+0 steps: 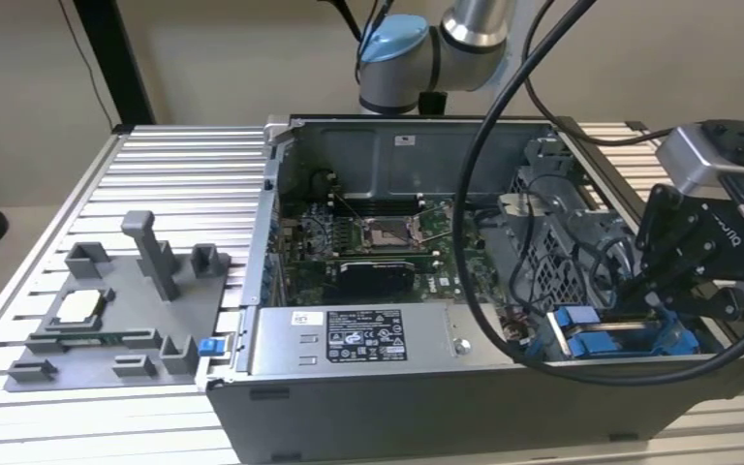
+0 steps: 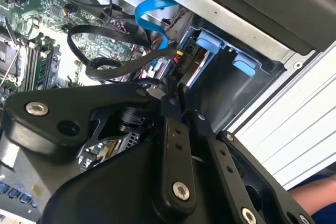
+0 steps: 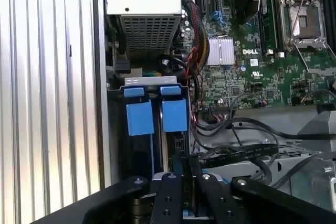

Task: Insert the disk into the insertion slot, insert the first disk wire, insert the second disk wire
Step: 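Insert the second disk wire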

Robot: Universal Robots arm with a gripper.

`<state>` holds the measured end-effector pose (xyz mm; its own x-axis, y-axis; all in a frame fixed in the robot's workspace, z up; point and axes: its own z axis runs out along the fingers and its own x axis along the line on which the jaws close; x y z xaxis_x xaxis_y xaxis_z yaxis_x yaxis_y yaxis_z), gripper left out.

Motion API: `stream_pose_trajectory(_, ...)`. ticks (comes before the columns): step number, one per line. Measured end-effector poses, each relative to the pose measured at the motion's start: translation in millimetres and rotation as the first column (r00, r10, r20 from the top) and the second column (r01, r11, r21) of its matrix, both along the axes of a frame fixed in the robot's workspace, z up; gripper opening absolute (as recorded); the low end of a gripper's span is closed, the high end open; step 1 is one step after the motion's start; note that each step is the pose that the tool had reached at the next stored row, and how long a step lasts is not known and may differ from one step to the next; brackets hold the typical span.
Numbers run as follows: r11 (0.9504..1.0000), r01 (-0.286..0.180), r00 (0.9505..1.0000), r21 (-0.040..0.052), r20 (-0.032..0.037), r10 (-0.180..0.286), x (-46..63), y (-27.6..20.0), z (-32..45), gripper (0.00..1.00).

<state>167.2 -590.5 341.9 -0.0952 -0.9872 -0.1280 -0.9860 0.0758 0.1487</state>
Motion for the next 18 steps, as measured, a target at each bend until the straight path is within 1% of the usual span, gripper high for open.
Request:
stream_pose_trajectory(13, 1.0, 0.001, 1.0, -0.0036, 0.0, -0.001, 0.0, 0.1, -4.9, 0.0)
stream_pose_trajectory(18, 1.0, 0.001, 1.0, -0.0032, 0.0002, -0.001, 0.0, 0.2, -5.8, 0.0)
